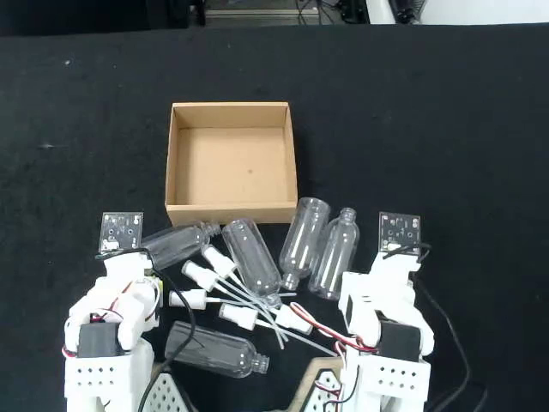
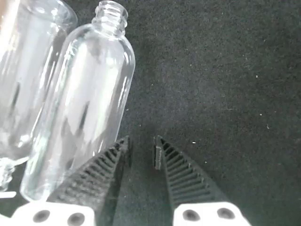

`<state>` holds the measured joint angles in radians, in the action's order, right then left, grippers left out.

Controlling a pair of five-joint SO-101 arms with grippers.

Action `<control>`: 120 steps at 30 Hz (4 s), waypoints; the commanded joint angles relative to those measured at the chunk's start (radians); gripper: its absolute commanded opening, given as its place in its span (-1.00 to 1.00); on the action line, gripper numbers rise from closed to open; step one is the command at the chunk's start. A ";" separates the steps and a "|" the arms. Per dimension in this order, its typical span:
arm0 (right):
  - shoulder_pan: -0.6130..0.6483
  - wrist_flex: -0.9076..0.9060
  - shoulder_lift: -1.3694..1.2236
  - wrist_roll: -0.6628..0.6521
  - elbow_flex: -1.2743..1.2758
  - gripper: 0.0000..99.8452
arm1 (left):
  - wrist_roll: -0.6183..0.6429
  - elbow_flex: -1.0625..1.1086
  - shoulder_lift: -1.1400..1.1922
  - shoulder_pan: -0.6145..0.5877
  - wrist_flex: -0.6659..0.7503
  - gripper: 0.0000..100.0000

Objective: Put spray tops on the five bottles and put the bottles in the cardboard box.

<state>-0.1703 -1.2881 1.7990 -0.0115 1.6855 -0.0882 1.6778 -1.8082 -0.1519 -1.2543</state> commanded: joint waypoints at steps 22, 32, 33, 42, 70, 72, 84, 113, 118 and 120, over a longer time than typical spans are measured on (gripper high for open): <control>-0.057 0.087 0.093 -0.074 -0.050 -0.84 | -0.384 -0.237 -0.018 -0.234 0.017 -0.85; -0.230 0.161 0.091 -0.427 -0.371 -0.84 | -0.560 -0.561 -0.012 -0.352 0.009 -0.75; -0.230 0.140 0.091 -0.446 -0.407 -0.84 | -0.575 -0.559 -0.012 -0.352 0.009 -0.67; -0.086 -0.183 0.084 -0.488 -0.811 -0.84 | -0.718 -0.487 0.221 -0.297 0.008 -0.51; 0.287 0.083 -0.249 -0.477 -0.360 -0.84 | -1.023 -1.164 1.436 0.038 -0.012 -0.50; 0.285 0.083 -0.226 -0.477 -0.348 -0.84 | -1.046 -1.152 1.456 0.033 -0.011 -0.50; 0.287 0.083 -0.191 -0.477 -0.325 -0.84 | -1.054 -1.001 1.478 0.008 0.132 -0.25; 0.287 0.084 -0.186 -0.477 -0.305 -0.84 | -0.887 -0.662 1.247 -0.022 0.391 -0.28; 0.287 0.084 -0.186 -0.477 -0.303 -0.84 | -0.873 -0.688 1.247 -0.022 0.387 -0.28; 0.287 0.084 -0.186 -0.477 -0.303 -0.84 | -0.873 -0.688 1.247 -0.022 0.388 -0.28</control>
<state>0.1059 -1.2298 1.5934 -0.4918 1.3909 -0.9720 1.0242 -0.5301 -0.1872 -0.8723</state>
